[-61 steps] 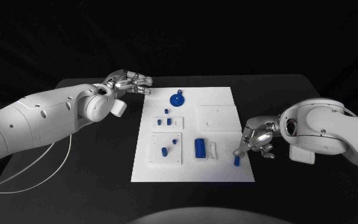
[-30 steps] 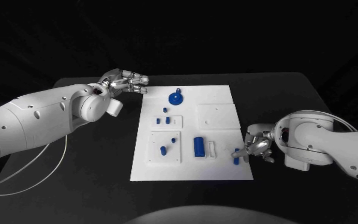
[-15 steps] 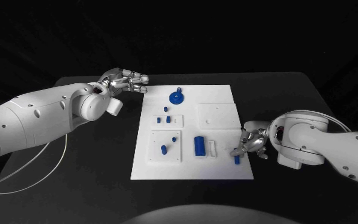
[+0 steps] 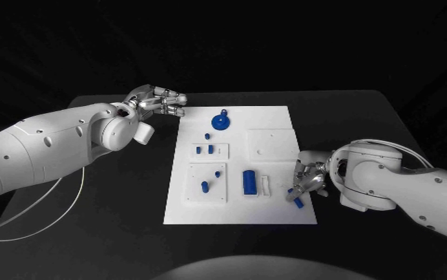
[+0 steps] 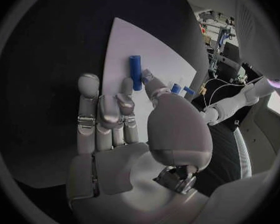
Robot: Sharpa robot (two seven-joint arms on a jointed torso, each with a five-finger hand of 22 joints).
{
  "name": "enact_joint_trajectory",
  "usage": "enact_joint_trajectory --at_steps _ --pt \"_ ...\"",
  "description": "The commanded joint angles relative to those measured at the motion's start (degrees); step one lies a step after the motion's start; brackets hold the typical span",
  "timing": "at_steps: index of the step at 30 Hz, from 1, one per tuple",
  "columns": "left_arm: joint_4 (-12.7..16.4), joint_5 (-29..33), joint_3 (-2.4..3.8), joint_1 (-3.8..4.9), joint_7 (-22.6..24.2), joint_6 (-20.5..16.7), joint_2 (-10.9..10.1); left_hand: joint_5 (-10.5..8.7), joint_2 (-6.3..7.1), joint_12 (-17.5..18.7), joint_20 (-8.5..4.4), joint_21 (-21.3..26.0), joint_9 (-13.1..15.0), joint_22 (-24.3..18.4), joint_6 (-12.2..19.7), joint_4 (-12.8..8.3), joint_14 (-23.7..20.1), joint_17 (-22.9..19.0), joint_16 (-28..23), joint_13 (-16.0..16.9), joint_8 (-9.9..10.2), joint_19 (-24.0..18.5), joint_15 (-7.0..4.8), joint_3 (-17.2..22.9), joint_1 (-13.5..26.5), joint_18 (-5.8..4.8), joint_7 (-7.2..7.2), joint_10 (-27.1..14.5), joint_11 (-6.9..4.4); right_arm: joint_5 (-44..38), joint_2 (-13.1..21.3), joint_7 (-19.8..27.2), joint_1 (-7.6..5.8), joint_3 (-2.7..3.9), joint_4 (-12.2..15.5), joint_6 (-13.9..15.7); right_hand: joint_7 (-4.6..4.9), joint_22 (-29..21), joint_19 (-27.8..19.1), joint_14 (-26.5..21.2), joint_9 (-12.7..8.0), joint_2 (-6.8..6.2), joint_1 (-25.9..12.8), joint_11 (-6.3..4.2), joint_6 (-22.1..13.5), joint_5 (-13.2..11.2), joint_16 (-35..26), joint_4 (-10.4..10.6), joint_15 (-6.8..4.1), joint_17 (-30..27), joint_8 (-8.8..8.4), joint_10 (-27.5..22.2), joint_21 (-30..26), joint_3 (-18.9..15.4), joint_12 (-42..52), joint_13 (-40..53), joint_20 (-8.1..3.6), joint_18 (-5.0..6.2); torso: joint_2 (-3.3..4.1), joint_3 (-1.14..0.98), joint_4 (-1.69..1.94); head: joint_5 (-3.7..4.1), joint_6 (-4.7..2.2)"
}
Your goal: Assemble the parts on the task board
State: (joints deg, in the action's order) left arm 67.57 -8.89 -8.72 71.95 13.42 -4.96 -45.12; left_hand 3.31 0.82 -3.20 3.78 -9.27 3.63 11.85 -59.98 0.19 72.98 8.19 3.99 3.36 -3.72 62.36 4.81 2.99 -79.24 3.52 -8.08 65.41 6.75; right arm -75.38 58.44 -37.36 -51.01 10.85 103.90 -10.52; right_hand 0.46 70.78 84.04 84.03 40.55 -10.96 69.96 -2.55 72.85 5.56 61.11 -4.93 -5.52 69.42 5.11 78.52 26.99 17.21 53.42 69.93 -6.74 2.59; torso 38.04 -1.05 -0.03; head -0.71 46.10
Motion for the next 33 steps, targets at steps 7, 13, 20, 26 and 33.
enact_joint_trajectory --at_steps 7,13,20,26,33 --pt "0.3 -0.4 0.02 -0.08 0.4 0.7 -0.1 0.01 -0.47 -0.3 -0.02 0.2 0.0 -0.2 0.3 -0.1 -0.3 0.1 -0.3 0.1 0.1 0.4 -0.12 -0.3 -0.1 -0.26 0.23 0.0 -0.03 -6.0 -0.7 -1.7 1.14 -0.99 -0.3 0.7 2.97 0.4 2.3 0.1 -28.5 2.73 0.7 0.5 -4.4 11.0 -0.4 -5.8 0.73 -0.3 -1.56 -0.8 -0.3 6.9 0.1 -0.2 0.53 0.97 0.05 -0.01 0.06 -0.14 -0.07" --pt "0.4 -0.4 0.02 -0.08 0.4 0.7 -0.2 0.01 -0.47 -0.3 -0.02 0.2 0.0 -0.2 0.3 -0.1 -0.3 0.1 -0.3 0.1 0.1 0.4 -0.12 -0.3 -0.1 -0.26 0.23 0.0 -0.03 -2.0 -1.0 -2.1 1.14 -1.0 -0.4 4.1 3.86 2.6 2.0 -0.1 -32.5 3.52 -4.6 0.55 -5.3 24.4 -0.2 -9.8 0.68 -0.2 -1.51 -1.0 1.1 20.3 0.0 -0.5 0.53 1.76 0.03 -0.01 0.06 -0.37 -0.1" --pt "0.4 -0.4 0.01 -0.08 0.2 0.7 -0.3 0.03 -0.53 -0.3 -0.03 0.2 0.0 -0.3 0.3 -0.1 -0.2 0.1 -0.3 0.1 0.1 0.4 -0.14 -0.2 0.0 -0.26 0.22 0.1 -0.05 4.6 -1.3 -1.9 1.11 -0.98 -1.0 8.1 3.58 4.0 2.0 -0.1 -34.3 4.65 -6.7 0.37 -4.1 24.8 -0.2 -10.2 0.51 -0.2 -1.49 -1.0 1.6 24.3 0.0 -0.7 0.42 1.84 0.04 -0.02 0.03 -0.52 -0.11" --pt "0.5 -0.4 0.0 -0.08 0.0 0.9 -0.3 0.02 -0.47 -0.3 -0.04 0.1 0.0 -0.4 0.4 -0.1 -0.2 0.1 -0.3 0.1 0.1 0.4 -0.14 -0.3 0.0 -0.26 0.19 0.0 -0.03 14.0 -1.5 -1.5 0.61 -0.93 -1.9 12.5 3.3 4.3 2.1 -0.1 -34.8 5.6 -6.9 0.24 -2.8 21.0 -0.2 -10.6 0.45 -0.3 -1.48 -0.9 1.5 25.0 -0.2 -1.0 0.37 1.67 0.03 0.01 0.04 -0.58 -0.14" --pt "0.5 -0.4 -0.02 -0.08 -0.3 1.0 -0.2 0.05 -0.4 -0.3 -0.04 0.1 0.0 -0.5 0.5 -0.1 -0.2 0.1 -0.3 0.1 0.1 0.4 -0.14 -0.3 -0.1 -0.26 0.14 -0.1 0.0 22.3 -2.1 -1.0 -0.32 -0.9 -2.5 16.5 3.19 4.4 2.2 -0.1 -34.9 5.57 -7.0 0.16 -2.4 20.9 -0.2 -10.7 0.35 -0.3 -1.47 -0.9 1.2 24.9 -0.3 -1.1 0.27 1.68 0.02 0.01 0.02 -0.66 -0.09"
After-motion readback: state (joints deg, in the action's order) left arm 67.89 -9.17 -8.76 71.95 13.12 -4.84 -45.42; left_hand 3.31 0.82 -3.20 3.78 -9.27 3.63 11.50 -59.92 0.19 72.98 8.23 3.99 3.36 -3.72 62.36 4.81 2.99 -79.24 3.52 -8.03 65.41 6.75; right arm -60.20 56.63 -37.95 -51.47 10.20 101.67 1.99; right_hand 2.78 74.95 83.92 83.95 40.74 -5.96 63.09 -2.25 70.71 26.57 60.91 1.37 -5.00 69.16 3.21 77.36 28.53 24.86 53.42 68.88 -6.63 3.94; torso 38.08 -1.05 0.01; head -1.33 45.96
